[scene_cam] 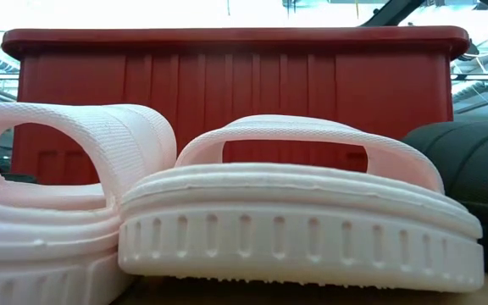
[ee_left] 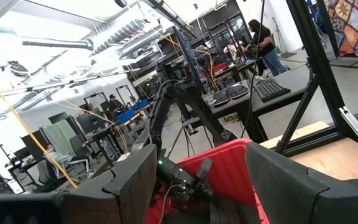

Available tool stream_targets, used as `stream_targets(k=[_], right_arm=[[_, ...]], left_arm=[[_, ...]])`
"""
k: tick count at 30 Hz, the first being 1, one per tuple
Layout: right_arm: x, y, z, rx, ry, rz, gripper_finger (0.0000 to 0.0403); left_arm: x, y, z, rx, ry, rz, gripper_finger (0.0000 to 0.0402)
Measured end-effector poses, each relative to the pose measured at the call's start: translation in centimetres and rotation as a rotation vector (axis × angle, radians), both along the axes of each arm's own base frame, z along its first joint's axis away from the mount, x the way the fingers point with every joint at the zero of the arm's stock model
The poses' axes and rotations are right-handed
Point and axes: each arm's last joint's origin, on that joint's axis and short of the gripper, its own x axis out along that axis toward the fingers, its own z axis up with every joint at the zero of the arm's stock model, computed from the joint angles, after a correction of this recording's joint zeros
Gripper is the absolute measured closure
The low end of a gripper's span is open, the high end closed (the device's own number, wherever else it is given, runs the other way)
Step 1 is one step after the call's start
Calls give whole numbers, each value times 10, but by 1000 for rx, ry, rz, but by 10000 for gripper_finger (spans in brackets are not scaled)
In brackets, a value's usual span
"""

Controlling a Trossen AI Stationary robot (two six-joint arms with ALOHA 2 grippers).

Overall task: Pick and place slides into bin
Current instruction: Put the black slide into the red container

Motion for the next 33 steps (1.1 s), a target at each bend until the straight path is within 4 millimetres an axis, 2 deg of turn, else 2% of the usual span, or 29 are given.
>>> stream_targets(k=[8,21,33], right_arm=[[-2,1,-5,-3,1,-1,392],[-1,0,-6,-23,21,-21,358],[0,-2,-7,-67,43,-28,284]], left_arm=[[0,0,0,0,0,0,149],[0,0,0,0,0,0,149],[0,0,0,1,0,0,149]])
